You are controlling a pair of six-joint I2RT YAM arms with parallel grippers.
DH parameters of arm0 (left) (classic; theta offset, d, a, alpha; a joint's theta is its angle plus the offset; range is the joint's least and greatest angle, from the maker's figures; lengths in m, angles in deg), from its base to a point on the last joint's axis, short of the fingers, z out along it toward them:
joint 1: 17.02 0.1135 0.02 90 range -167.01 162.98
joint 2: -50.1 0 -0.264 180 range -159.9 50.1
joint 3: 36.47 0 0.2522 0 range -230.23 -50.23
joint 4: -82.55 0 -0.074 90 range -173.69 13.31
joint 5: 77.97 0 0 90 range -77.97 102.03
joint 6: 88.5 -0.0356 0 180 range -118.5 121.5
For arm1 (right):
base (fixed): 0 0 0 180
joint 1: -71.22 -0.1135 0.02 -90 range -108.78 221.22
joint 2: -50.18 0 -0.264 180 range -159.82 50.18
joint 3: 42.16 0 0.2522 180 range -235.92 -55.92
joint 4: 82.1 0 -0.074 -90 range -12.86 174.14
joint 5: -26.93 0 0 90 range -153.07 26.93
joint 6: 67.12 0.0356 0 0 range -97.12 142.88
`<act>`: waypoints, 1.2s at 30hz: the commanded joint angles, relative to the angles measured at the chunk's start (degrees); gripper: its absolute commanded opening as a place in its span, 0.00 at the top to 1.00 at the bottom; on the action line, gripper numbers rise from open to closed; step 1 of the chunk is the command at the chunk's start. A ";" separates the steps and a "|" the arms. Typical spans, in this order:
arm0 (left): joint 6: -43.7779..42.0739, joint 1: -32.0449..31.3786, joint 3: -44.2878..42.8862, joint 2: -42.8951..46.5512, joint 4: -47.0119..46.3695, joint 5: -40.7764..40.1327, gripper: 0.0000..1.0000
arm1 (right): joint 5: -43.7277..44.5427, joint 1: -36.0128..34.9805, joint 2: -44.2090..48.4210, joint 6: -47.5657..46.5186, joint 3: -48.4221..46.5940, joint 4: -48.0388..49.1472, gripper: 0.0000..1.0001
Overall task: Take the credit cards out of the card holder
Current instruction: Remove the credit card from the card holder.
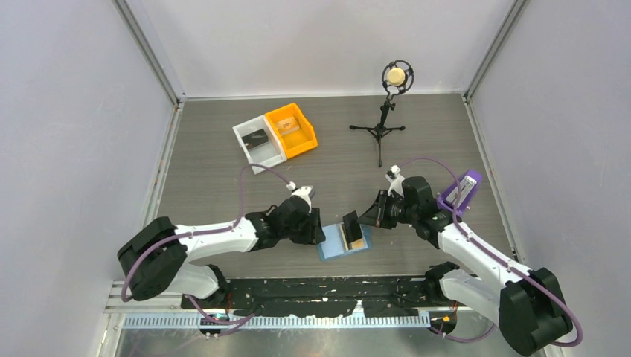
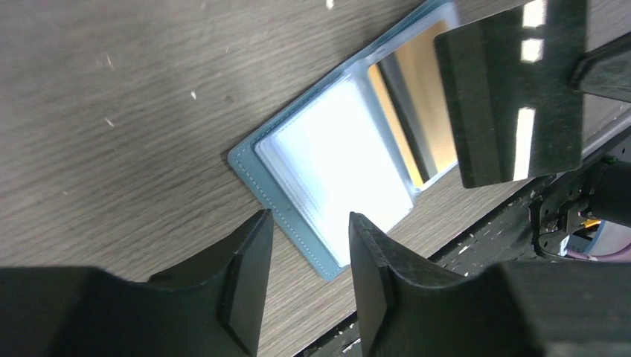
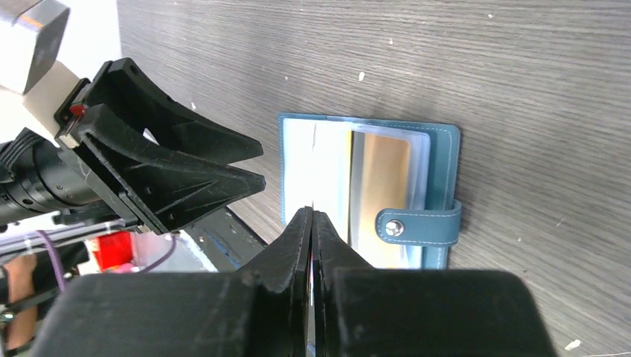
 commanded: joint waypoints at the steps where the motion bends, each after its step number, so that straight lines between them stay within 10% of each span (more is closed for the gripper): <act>1: -8.42 -1.39 -4.31 4.81 2.94 -5.56 0.54 | -0.01 0.20 3.17 7.87 -1.74 2.25 0.95; 14: -34.73 -16.91 -9.58 6.60 -0.61 -26.37 0.50 | 0.10 0.20 10.30 25.85 3.09 8.88 0.95; 36: -44.76 -24.57 -16.67 -3.86 -1.07 -37.97 0.46 | -0.98 0.20 11.53 29.15 3.96 10.23 0.95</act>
